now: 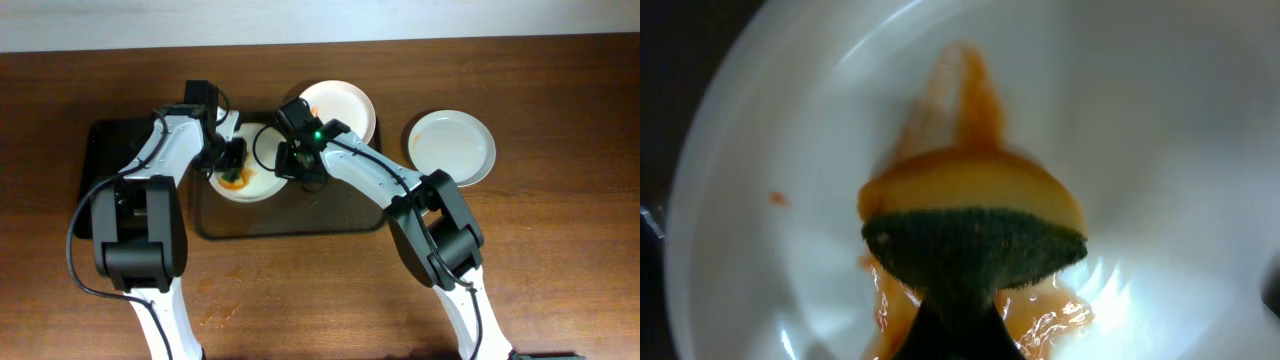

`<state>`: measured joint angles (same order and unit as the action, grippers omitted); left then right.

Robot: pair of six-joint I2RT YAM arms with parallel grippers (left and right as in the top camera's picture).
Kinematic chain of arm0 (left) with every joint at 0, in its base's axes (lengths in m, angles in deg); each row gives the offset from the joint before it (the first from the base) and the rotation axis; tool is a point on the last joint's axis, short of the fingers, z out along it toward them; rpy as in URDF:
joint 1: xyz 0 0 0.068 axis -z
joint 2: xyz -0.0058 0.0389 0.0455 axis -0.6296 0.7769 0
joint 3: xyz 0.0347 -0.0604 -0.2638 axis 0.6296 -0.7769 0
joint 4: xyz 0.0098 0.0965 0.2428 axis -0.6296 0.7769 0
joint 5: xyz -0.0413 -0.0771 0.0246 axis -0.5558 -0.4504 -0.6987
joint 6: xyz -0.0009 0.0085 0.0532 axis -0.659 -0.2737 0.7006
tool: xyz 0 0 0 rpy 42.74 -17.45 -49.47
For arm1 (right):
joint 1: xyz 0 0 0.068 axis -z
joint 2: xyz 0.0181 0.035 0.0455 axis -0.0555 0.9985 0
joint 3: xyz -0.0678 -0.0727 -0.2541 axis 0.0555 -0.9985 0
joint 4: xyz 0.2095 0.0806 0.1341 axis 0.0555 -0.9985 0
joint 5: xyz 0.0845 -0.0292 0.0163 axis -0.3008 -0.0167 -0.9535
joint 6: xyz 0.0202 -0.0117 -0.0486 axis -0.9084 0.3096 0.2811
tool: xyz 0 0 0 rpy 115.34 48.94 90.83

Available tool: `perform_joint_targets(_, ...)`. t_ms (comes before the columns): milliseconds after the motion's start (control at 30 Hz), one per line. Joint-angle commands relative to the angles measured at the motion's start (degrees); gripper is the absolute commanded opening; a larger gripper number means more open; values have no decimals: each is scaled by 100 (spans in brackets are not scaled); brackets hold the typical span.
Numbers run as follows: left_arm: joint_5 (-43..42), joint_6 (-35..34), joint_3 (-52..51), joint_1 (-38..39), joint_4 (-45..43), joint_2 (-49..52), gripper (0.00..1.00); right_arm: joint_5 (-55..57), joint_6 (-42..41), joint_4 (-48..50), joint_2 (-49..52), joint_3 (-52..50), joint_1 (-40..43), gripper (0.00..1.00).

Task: Clean dirty plates on tray and stack at the side
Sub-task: 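Lower the sponge with left gripper onto the front plate, then scrub the sauce off the plate with the sponge, right gripper holding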

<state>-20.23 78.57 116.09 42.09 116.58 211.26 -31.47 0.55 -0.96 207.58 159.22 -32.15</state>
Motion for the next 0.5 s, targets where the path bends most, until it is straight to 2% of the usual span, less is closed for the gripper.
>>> perform_joint_targets(0,1095,-682,-487,50,-726,278,1,-70,120,-66,105,85,-17,4)
perform_joint_targets(67,1360,-861,-540,92,-691,278,1,-105,149,-63,105,85,-28,4)
perform_joint_targets(200,1084,-844,-527,111,-190,275,1,-168,184,-63,105,85,-28,4)
perform_joint_targets(233,688,-651,-501,111,9,275,1,-192,188,-68,105,85,-28,4)
perform_joint_targets(333,-1110,782,-299,111,640,275,1,-210,190,-81,105,85,-28,4)
perform_joint_targets(400,-1545,1305,-138,125,894,275,1,-214,190,-81,105,85,-28,4)
perform_joint_targets(467,-1567,1344,-52,127,800,275,1,-269,195,-81,105,85,-28,4)
